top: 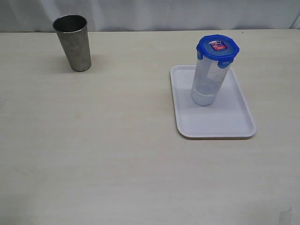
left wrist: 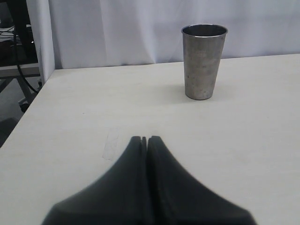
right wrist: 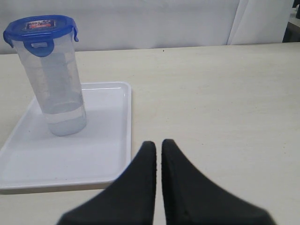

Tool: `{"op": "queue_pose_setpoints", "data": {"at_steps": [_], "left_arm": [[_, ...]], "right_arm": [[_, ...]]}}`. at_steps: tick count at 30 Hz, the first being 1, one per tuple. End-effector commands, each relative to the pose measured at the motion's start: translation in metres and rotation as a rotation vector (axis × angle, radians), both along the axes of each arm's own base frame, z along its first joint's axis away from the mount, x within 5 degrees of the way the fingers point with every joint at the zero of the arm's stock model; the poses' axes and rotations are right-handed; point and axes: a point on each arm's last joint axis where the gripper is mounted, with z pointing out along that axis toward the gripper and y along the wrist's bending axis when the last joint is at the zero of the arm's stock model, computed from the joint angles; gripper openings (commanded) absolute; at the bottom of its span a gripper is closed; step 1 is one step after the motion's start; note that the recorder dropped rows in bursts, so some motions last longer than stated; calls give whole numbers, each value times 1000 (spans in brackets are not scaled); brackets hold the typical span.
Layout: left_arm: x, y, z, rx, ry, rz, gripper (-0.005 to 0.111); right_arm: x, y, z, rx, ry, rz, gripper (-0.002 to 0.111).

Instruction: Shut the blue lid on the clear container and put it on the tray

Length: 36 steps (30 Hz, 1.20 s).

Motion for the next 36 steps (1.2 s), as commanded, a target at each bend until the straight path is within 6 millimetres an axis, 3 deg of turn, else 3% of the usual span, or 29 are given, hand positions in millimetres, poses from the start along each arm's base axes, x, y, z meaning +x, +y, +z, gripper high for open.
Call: {"op": "queue_pose_setpoints", "data": {"at_steps": [1, 36], "left_arm": [[0, 0, 0, -8, -3, 6, 0], [0, 0, 0, -8, -3, 6, 0]], "right_arm": [[0, 0, 1, -1, -16, -5, 4], [0, 0, 1, -1, -16, -5, 4]]}}
